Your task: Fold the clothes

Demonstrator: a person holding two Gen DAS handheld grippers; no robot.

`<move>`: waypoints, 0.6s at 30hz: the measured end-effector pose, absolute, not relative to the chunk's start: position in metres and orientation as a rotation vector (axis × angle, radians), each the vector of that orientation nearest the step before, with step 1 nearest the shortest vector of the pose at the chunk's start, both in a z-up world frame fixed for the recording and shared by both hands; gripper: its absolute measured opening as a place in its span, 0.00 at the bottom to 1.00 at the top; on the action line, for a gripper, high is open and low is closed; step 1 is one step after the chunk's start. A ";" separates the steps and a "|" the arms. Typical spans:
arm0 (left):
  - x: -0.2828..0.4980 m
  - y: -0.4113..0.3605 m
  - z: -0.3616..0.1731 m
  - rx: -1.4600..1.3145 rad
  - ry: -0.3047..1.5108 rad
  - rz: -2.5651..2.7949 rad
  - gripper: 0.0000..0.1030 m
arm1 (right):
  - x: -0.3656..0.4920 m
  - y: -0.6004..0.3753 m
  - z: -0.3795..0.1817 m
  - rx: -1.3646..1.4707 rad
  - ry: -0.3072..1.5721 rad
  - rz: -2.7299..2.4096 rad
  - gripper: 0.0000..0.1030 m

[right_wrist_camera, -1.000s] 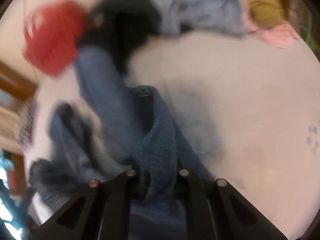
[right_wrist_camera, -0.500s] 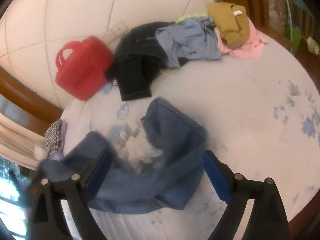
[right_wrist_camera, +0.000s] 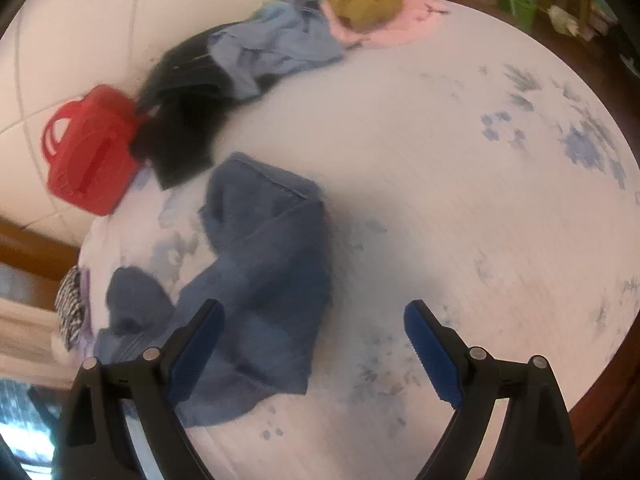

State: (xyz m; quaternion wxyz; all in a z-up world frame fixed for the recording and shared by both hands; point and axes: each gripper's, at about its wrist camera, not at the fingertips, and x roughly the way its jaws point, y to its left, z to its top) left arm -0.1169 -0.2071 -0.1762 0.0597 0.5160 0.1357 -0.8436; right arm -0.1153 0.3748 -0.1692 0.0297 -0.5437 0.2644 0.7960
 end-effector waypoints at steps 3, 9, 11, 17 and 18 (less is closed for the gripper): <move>-0.120 -0.188 -0.196 1.612 0.489 -2.546 0.84 | -0.122 0.379 -0.175 -1.677 0.836 2.441 0.89; -0.128 -0.154 -0.231 1.712 0.559 -2.480 0.66 | -0.161 0.377 -0.206 -1.779 0.840 2.433 0.91; -0.129 -0.148 -0.230 1.708 0.555 -2.471 0.47 | -0.174 0.374 -0.219 -1.805 0.842 2.422 0.92; -0.114 -0.156 -0.162 1.451 0.535 -2.553 0.33 | -0.191 0.344 -0.234 -1.991 0.940 2.471 0.23; -0.108 -0.162 -0.143 1.379 0.510 -2.569 0.33 | -0.191 0.342 -0.221 -1.959 0.926 2.512 0.16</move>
